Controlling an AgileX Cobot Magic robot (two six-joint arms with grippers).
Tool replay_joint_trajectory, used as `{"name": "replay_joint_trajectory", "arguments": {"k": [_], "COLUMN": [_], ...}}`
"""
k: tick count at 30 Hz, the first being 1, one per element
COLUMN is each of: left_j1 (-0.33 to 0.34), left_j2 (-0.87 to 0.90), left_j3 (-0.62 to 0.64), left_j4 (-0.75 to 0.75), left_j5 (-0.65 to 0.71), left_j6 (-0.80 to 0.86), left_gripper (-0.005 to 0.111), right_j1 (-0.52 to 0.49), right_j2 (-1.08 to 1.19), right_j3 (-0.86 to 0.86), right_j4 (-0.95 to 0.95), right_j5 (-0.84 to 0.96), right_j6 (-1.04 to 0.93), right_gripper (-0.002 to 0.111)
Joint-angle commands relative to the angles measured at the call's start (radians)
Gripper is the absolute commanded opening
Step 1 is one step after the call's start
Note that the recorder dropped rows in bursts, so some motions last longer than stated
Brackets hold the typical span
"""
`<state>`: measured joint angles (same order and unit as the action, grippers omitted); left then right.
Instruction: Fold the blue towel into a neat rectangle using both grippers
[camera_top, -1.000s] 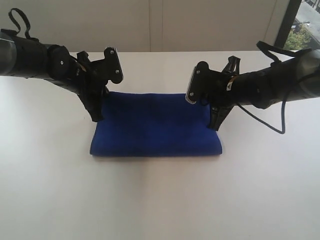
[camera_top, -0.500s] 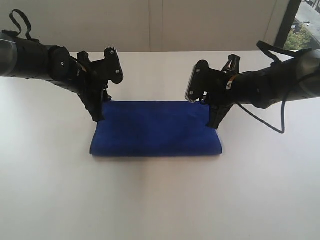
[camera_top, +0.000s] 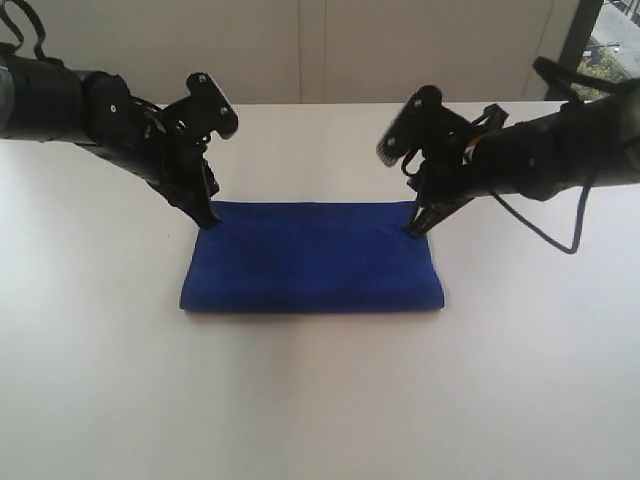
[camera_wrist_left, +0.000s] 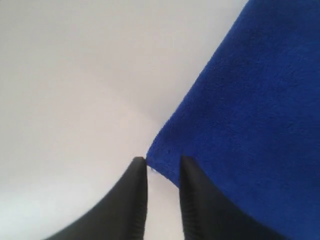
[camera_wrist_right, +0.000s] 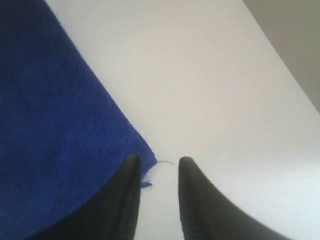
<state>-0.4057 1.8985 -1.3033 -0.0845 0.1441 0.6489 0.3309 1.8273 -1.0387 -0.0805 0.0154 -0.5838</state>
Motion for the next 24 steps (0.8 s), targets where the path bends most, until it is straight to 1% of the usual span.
{"name": "replay_joint_trajectory", "arguments": {"k": [1,2,5,6,9,10,14,17,19,22,24], "left_j1": [0.004,0.004,0.004,0.004,0.004,0.004,0.004,0.004,0.009,0.045,0.093], "left_j2": [-0.085,-0.102,-0.143,-0.15,-0.161,-0.161,-0.161,-0.161,-0.161,-0.163,-0.169], "left_j3": [-0.003,-0.003,-0.003,-0.003,-0.003,-0.003,-0.001,-0.001,-0.001,-0.001,-0.001], "left_j4": [-0.012,-0.012,-0.012,-0.012,-0.012,-0.012,-0.012,-0.012,-0.01,-0.008,-0.008], "left_j5": [0.209,0.245,0.356,0.385,0.465,0.494,0.575,0.606,0.623,0.669,0.721], "left_j6": [-0.135,-0.163,-0.281,-0.317,-0.457,-0.511,-0.677,-0.723,-0.733,-0.774,-0.779], "left_gripper": [0.003,0.0,0.0,0.0,0.0,0.0,0.0,0.0,0.0,0.0,0.0], "right_j1": [-0.005,-0.005,-0.005,-0.005,-0.005,-0.005,-0.005,-0.005,-0.005,-0.019,-0.048], "right_j2": [-0.096,-0.115,-0.16,-0.168,-0.182,-0.182,-0.182,-0.182,-0.182,-0.189,-0.202], "right_j3": [-0.006,-0.006,-0.006,-0.006,-0.006,-0.006,-0.006,-0.006,-0.006,-0.006,-0.006], "right_j4": [0.005,0.005,0.005,0.005,0.048,0.086,0.219,0.299,0.296,0.255,0.238], "right_j5": [0.17,0.224,0.374,0.412,0.524,0.567,0.616,0.616,0.619,0.669,0.722], "right_j6": [0.251,0.296,0.393,0.418,0.456,0.458,0.458,0.474,0.511,0.546,0.546], "right_gripper": [0.026,0.026,0.02,0.017,0.002,0.0,0.0,0.0,0.0,0.0,0.0]}}
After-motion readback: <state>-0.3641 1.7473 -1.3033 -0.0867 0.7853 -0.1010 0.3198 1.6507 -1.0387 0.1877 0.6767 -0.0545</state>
